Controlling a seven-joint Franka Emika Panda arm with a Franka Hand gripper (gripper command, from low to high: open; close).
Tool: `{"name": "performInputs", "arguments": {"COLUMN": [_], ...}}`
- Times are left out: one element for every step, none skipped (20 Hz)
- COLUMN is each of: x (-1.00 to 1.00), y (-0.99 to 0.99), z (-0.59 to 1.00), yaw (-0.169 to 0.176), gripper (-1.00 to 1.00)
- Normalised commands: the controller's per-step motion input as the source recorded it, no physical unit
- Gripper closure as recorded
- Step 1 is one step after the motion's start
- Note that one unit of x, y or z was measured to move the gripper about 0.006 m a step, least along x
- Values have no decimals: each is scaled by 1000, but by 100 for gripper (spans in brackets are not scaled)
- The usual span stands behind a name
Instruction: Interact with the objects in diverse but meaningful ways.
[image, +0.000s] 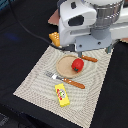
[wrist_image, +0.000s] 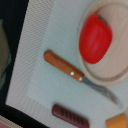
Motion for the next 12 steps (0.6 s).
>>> {"name": "performInputs", "arguments": {"x": [-31, -103, -180, -229, -231, -274, -340, -417, -431, -409, -434, -440], "y": [57, 43, 3, 0, 11, 34, 54, 126, 177, 177, 169, 189], "z": [-377, -414, -420, -426, -446, -423, -383, -303, -294, -283, -286, -297], "yaw": [-59, -38, -25, -26, -21, -16, -14, 0, 0, 0, 0, 0], "gripper": [-100, -100, -100, -100, -100, -100, -100, -100, -100, -100, -100, -100]}}
